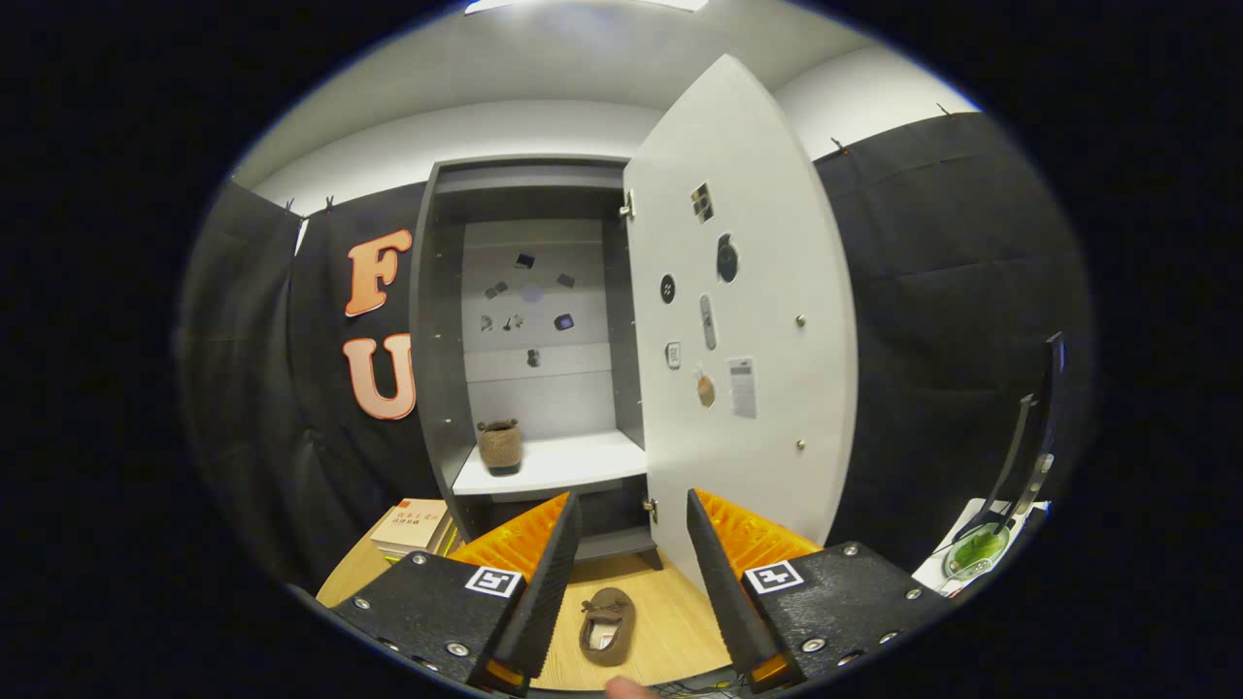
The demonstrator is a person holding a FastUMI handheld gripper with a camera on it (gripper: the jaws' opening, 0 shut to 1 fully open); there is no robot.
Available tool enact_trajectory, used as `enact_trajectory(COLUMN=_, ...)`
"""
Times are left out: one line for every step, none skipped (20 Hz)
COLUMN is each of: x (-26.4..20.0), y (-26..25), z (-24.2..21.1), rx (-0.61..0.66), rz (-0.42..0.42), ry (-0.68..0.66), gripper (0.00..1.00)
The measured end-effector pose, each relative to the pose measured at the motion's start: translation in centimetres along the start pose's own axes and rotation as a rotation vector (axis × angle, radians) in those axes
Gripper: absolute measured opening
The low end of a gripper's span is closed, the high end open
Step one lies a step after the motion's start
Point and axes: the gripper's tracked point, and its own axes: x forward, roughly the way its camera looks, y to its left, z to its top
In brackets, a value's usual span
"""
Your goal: Open the shoe cabinet door, grab the shoes and put them into the shoe cabinet, then close the shoe cabinet door.
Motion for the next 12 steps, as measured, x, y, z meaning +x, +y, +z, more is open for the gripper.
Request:
enact_trajectory(x=0.4, y=0.7, z=-1.5, rx=-0.013, rz=0.014, ry=0.02, gripper=0.76)
enact_trajectory(x=0.2, y=0.5, z=-2.3, rx=-0.016, rz=0.031, ry=0.018, gripper=0.77)
enact_trajectory(x=0.4, y=1.5, z=-2.5, rx=-0.005, rz=0.064, ry=-0.011, gripper=0.79)
enact_trajectory(x=0.8, y=2.3, z=-2.4, rx=0.018, rz=0.079, ry=-0.059, gripper=0.79)
enact_trajectory(x=1.2, y=2.6, z=-2.6, rx=0.043, rz=0.083, ry=-0.082, gripper=0.79)
enact_trajectory(x=1.8, y=3.0, z=-3.7, rx=0.061, rz=0.091, ry=-0.073, gripper=0.78)
enact_trajectory(x=2.3, y=3.2, z=-5.0, rx=0.07, rz=0.097, ry=-0.061, gripper=0.78)
enact_trajectory(x=2.8, y=3.4, z=-5.8, rx=0.075, rz=0.098, ry=-0.062, gripper=0.79)
enact_trajectory(x=3.5, y=3.4, z=-6.5, rx=0.073, rz=0.092, ry=-0.072, gripper=0.79)
enact_trajectory(x=4.1, y=3.6, z=-7.2, rx=0.07, rz=0.088, ry=-0.076, gripper=0.78)
enact_trajectory(x=4.8, y=3.7, z=-8.5, rx=0.069, rz=0.083, ry=-0.062, gripper=0.78)
enact_trajectory(x=5.5, y=4.1, z=-10.1, rx=0.069, rz=0.085, ry=-0.038, gripper=0.78)
